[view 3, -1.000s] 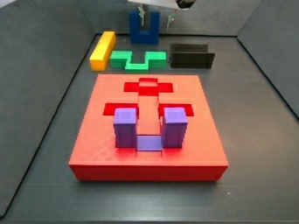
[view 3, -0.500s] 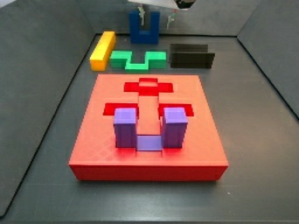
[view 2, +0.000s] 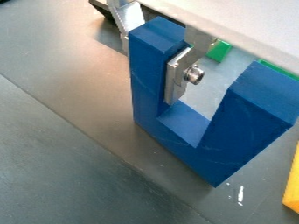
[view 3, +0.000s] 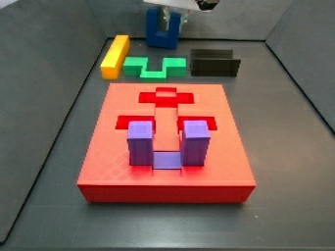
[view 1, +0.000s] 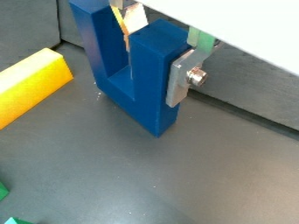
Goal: Pick up the blue object. Move up. Move to above the board. Insert the blue object.
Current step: Pick up the blue object.
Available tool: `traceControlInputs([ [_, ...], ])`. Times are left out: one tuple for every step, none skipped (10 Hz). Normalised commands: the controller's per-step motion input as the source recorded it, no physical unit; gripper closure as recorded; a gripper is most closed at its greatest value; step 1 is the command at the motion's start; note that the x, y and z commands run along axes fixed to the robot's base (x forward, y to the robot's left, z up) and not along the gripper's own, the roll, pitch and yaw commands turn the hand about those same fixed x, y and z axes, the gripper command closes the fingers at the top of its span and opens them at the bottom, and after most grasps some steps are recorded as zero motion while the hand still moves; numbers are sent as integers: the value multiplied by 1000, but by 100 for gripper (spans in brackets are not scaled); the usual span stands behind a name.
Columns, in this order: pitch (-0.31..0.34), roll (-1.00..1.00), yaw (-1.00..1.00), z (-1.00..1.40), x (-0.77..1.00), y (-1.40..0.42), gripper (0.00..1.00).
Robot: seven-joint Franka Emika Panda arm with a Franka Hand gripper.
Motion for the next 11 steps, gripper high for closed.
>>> traceControlInputs([
  [0, 0, 0, 0, 0, 0, 100],
  [0, 0, 0, 0, 0, 0, 100],
  [0, 0, 0, 0, 0, 0, 100],
  [0, 0, 0, 0, 0, 0, 100],
  [0, 0, 0, 0, 0, 0, 100],
  [0, 0, 0, 0, 0, 0, 100],
  [0, 0, 0, 0, 0, 0, 100],
  [0, 0, 0, 0, 0, 0, 100],
  [0, 0, 0, 0, 0, 0, 100],
  [0, 0, 0, 0, 0, 0, 100],
  [0, 0, 0, 0, 0, 0, 100],
])
